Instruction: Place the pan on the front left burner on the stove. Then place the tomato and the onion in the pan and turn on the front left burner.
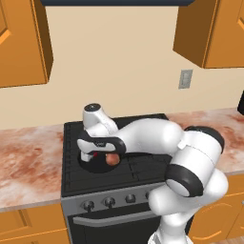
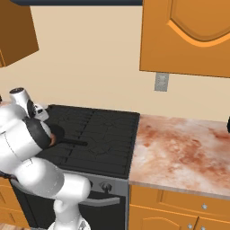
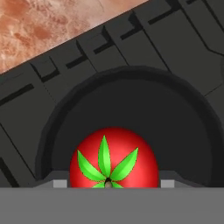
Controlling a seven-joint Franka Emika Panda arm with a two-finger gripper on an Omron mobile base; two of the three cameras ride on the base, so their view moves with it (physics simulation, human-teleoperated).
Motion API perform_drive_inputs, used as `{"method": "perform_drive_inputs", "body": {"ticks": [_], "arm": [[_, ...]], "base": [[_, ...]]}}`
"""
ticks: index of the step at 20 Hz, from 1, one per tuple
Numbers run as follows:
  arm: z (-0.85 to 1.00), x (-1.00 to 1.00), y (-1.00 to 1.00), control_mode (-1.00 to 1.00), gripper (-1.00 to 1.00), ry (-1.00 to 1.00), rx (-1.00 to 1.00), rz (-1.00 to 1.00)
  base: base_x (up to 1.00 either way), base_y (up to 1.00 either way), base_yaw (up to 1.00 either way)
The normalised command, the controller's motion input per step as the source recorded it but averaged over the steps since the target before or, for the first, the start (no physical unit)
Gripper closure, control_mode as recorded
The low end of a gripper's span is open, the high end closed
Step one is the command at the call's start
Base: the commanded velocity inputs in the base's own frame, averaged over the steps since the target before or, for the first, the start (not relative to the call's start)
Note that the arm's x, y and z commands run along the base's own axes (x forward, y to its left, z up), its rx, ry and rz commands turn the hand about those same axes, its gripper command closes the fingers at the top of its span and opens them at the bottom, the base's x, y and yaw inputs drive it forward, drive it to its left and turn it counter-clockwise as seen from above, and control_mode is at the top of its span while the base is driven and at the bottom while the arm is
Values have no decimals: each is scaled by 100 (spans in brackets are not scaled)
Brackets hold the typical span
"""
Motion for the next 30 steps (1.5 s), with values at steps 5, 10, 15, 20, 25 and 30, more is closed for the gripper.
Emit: {"method": "perform_drive_inputs", "body": {"ticks": [5,10,15,20,25,30], "arm": [[-21,11,0,-100,100,5,0,3],[-20,8,0,-100,100,5,0,2],[-16,1,0,-100,100,3,0,2],[-7,0,0,-100,100,1,-1,0],[-2,0,0,-100,-100,0,-1,0],[0,0,0,-100,-100,0,-2,0]], "base": [[0,0,0],[0,0,0],[0,0,0],[0,0,0],[0,0,0],[0,0,0]]}}
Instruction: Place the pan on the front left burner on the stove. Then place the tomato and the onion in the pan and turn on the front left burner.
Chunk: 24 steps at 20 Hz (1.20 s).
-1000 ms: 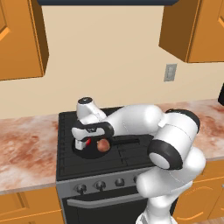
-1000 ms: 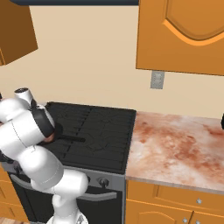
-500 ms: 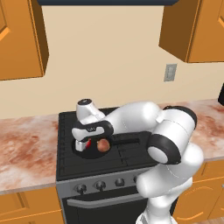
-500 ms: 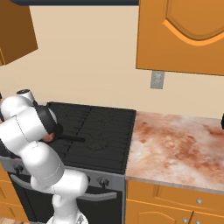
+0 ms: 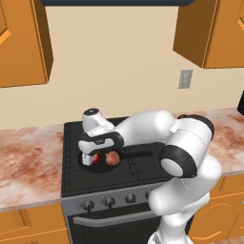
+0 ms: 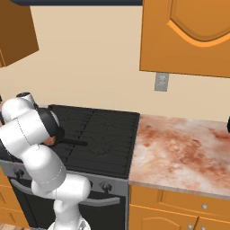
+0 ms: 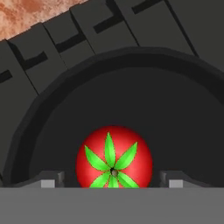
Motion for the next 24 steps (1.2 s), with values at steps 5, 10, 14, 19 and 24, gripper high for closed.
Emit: {"method": "perform_drive_inputs", "body": {"ticks": [5,10,14,19,24], "arm": [[0,0,0,-100,-100,0,-1,0],[25,-14,0,-100,-100,0,0,0],[49,-39,0,-100,-100,0,0,0],[46,-54,0,-100,-100,0,0,0],[26,-74,0,-100,-100,0,0,0]], "base": [[0,0,0],[0,0,0],[0,0,0],[0,0,0],[0,0,0]]}}
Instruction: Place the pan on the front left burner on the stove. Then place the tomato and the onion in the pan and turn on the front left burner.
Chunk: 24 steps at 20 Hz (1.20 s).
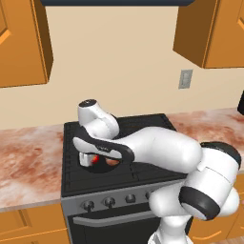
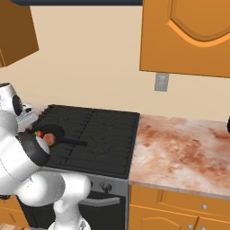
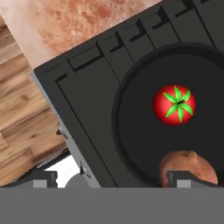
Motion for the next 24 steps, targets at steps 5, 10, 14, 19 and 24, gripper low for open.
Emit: {"method": "perform_drive_inputs", "body": {"ticks": [5,10,14,19,24], "arm": [[13,-90,0,-100,-100,0,0,-2],[7,-76,0,-100,-100,0,2,-13],[0,-45,0,-100,-100,-1,3,-22],[0,-32,0,-100,-100,-3,3,-23],[0,-20,8,-100,-100,-18,1,-14]], "base": [[0,0,0],[0,0,0],[0,0,0],[0,0,0],[0,0,0]]}}
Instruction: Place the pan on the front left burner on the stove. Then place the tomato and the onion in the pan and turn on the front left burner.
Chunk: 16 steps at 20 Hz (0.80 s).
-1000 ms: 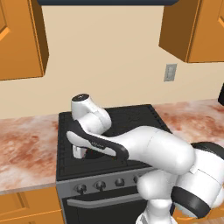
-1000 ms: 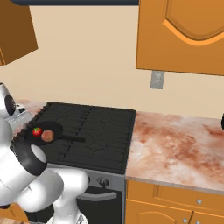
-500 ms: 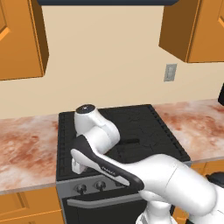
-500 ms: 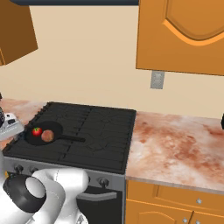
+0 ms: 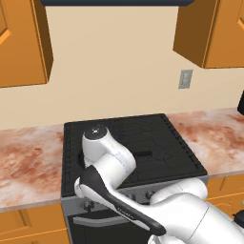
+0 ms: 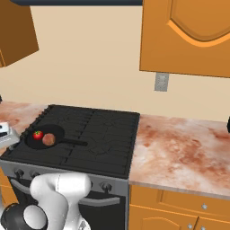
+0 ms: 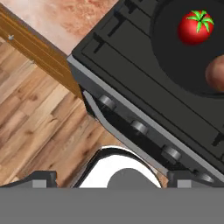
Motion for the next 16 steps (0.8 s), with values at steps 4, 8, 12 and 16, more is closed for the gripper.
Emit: {"method": "perform_drive_inputs", "body": {"ticks": [4,8,12,16], "arm": [[0,-12,8,-100,-100,-30,0,-9],[0,-12,1,-100,-100,-28,0,-7],[0,-15,1,-100,-100,-25,1,-4],[-11,-13,0,-100,-100,-24,3,-2]], "base": [[0,0,0],[0,0,0],[0,0,0],[0,0,0]]}}
